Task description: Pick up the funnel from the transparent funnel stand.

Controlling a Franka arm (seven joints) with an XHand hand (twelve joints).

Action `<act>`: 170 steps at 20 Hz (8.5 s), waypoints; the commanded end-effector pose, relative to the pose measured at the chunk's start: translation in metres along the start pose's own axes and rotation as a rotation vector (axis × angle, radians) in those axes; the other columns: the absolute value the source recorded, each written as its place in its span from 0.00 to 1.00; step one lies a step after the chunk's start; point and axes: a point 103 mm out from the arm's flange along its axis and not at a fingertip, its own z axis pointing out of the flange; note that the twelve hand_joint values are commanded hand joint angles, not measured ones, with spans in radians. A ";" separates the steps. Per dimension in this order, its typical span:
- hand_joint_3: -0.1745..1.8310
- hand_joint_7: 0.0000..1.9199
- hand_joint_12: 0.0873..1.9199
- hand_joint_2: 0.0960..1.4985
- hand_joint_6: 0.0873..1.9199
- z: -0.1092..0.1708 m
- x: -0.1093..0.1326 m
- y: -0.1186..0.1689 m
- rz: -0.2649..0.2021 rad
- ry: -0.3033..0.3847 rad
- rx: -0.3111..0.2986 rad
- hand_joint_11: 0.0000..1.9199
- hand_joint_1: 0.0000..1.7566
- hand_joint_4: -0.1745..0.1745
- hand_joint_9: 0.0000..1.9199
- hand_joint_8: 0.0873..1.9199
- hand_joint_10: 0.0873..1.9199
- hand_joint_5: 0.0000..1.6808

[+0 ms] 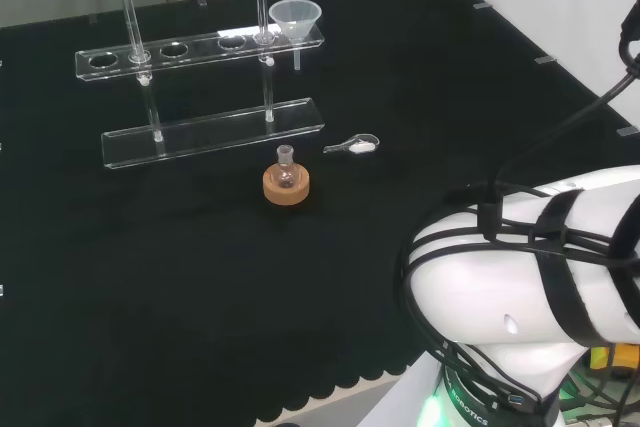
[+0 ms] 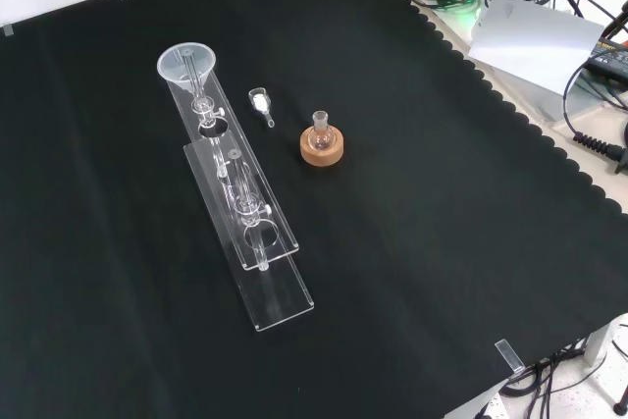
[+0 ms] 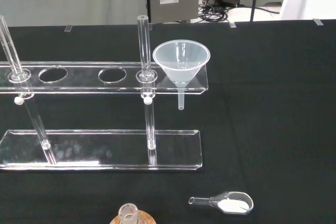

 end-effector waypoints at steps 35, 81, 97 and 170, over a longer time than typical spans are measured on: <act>0.26 0.02 0.73 0.73 0.00 0.088 -0.036 0.170 -0.001 -0.034 0.105 0.00 0.00 0.51 0.09 0.24 0.33 0.13; 0.13 0.00 0.78 0.47 0.00 0.188 -0.027 0.286 -0.182 -0.215 0.482 0.11 0.22 0.49 0.03 0.06 0.44 0.00; 0.12 0.00 0.80 0.45 0.00 0.194 -0.023 0.284 -0.245 -0.299 0.489 0.09 0.29 0.59 0.02 0.02 0.46 0.00; 0.20 0.30 0.76 0.49 0.01 0.193 -0.027 0.300 -0.255 -0.405 0.403 0.13 0.39 0.55 0.44 0.53 0.34 0.33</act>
